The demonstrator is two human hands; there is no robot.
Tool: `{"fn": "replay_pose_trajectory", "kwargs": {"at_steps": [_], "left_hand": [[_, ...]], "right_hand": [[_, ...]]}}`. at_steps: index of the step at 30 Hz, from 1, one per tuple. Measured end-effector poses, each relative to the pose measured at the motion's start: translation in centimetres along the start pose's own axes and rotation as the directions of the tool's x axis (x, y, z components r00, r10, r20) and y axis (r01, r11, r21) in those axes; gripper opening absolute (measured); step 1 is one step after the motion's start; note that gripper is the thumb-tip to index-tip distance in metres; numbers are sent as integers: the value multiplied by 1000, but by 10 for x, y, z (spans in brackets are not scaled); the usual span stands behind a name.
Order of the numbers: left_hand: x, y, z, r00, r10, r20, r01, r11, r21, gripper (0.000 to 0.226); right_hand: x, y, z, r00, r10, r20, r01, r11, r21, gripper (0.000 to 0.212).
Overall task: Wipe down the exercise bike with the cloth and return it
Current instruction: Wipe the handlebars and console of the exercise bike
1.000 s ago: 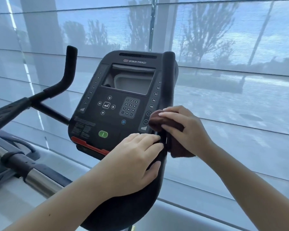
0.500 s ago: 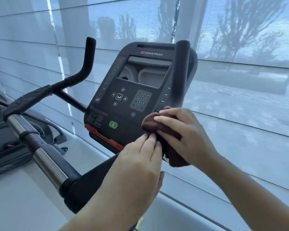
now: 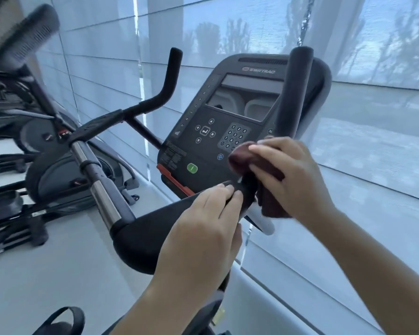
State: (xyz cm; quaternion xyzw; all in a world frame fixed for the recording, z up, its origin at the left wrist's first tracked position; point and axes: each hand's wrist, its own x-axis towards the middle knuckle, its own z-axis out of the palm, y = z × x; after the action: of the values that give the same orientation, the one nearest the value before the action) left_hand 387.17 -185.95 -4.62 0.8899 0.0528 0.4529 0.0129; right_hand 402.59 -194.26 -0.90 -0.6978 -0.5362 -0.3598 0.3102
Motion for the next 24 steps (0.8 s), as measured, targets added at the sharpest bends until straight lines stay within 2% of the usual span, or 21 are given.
{"fn": "replay_pose_trajectory", "kwargs": {"at_steps": [3,6,11,14,15,19,22,24], "left_hand": [[-6,-4,4,1000,22,14,-22,1000,0,35],[-7,-3,4,999,20,45,-21,1000,7,41],[-5,1,1,998,-31,51,33,999,-36,40],[1,7,-1,987,-140,75,145,986,-77,35],[3,9,-1,981,-175,79,181,981,-75,34],[8,18,4,971,-232,55,234,971,-50,32],[13,25,14,964,-265,2,265,964,-30,34],[20,32,22,954,-298,-25,298,954,20,32]], "right_hand": [[12,2,3,972,225,-70,-222,974,49,24],[-1,-16,11,952,290,-96,-285,956,67,24],[-25,-30,3,984,174,-46,-168,979,112,25],[-6,-11,-3,997,70,27,-71,997,10,24],[5,2,-6,997,70,32,-69,997,-29,24],[34,40,-9,975,216,-56,-220,972,-86,25],[19,34,0,993,93,-78,-95,995,-25,23],[15,29,-1,1000,10,-10,-9,997,82,25]]}}
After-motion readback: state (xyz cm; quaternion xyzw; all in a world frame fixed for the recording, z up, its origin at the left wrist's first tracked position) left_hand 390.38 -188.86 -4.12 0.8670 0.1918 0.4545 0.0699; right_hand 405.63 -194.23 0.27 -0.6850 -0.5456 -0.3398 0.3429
